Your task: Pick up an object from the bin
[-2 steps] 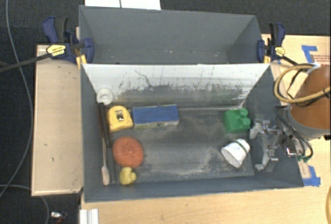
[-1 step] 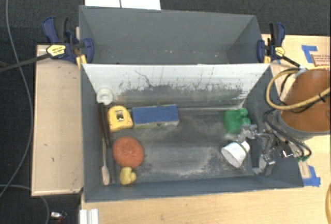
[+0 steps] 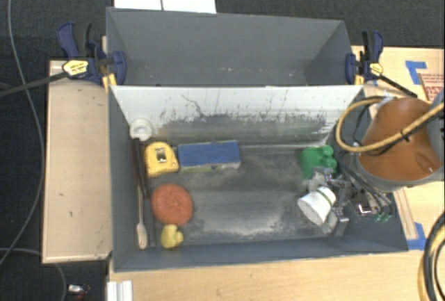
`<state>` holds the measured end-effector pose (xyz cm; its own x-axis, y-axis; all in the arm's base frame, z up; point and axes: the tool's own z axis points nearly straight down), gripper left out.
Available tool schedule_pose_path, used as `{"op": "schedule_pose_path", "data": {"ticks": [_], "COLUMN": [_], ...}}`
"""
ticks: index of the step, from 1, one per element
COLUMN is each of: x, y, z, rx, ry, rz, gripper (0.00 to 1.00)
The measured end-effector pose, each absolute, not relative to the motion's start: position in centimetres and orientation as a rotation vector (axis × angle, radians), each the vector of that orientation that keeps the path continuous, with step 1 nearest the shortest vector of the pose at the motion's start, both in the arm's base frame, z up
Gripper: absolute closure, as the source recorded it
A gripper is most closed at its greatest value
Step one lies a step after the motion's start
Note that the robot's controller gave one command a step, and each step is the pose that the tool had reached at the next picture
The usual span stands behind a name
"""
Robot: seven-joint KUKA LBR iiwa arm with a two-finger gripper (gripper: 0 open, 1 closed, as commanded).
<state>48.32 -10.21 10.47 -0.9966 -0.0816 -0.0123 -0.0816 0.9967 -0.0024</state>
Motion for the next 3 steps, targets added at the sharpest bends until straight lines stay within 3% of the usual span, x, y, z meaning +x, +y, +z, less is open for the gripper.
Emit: {"op": "schedule_pose_path", "data": {"ticks": [1,2,3], "x": [47.9,47.8,47.8], "y": [-9.8,-11.5,-11.5], "z": [8.2,7.1,7.1], "rx": [-0.341,-0.005,-0.008], "ry": [3.112,3.13,3.13], "rz": [-0.002,0.001,0.001], "gripper": [0.0,1.0,1.0]}}
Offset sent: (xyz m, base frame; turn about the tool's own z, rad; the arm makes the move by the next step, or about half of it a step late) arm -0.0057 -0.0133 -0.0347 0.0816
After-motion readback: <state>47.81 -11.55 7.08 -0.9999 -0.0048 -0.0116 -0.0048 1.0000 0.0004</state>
